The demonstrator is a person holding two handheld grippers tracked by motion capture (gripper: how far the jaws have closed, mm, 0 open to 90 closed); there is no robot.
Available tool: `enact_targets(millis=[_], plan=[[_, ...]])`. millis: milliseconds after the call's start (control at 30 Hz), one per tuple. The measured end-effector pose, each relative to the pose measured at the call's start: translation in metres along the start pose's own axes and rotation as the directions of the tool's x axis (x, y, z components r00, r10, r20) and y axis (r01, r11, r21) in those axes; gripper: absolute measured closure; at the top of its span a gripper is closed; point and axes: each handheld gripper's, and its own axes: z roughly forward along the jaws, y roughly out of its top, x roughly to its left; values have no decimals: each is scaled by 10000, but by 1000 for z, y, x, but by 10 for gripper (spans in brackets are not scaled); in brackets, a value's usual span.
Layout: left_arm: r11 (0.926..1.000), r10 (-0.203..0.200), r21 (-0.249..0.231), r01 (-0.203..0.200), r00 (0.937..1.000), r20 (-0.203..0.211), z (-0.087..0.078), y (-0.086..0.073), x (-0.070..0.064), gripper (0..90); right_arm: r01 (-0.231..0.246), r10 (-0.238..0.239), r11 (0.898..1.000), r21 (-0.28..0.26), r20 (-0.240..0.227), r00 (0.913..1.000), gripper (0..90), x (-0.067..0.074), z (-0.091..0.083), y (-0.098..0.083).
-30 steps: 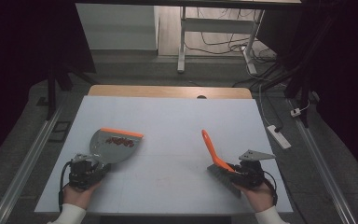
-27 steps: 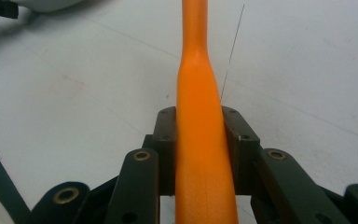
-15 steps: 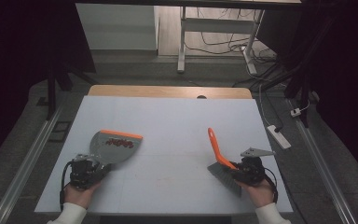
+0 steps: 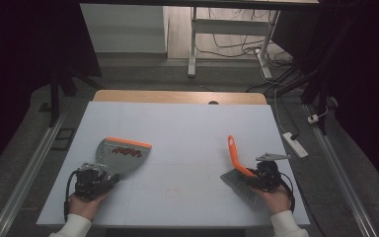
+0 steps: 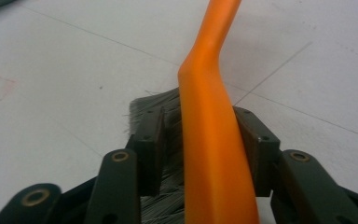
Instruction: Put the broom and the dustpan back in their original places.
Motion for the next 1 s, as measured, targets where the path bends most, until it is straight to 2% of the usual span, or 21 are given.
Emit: enact_targets(millis=[67, 167, 233, 300, 567, 700, 800, 867, 1000], plan=[[10000, 81, 3, -81, 10000, -57, -1, 0, 0, 401, -60, 57, 9999, 133, 266, 9996, 513, -2, 1, 0], [9998, 178, -113, -182, 9995, -272, -5, 0, 0, 326, -378, 371, 9991, 191, 339, 9987, 487, -6, 3, -1], [9995, 244, -198, -250, 9992, -311, -8, 0, 0, 284, -298, 277, 9989, 349, 609, 9978, 469, -7, 4, -1], [9990, 358, -241, -368, 9986, -397, -12, -1, 0, 274, -173, 133, 9991, 392, 1022, 9947, 476, -6, 4, -2], [9946, 882, -514, -905, 9951, -453, -26, -1, 3, 252, -255, 263, 9996, -81, 1240, 9919, 465, -5, -1, -2], [9906, 1248, -513, -1269, 9912, -436, -31, 1, 4, 264, 15, 51, 9988, -497, 1329, 9911, 466, -1, -5, 0], [9844, 1636, -584, -1657, 9857, -395, -36, 3, 3, 269, 307, -214, 9968, -740, 1223, 9923, 467, 3, -8, 2], [9778, 1969, -723, -1968, 9804, -58, -39, 5, 0, 277, 532, -445, 9950, -842, 1025, 9937, 468, 8, -9, 3], [9606, 2696, -912, -2626, 9600, 753, -39, 10, -8, 297, 1052, -989, 9896, -980, 676, 9928, 480, 17, -9, 2]])
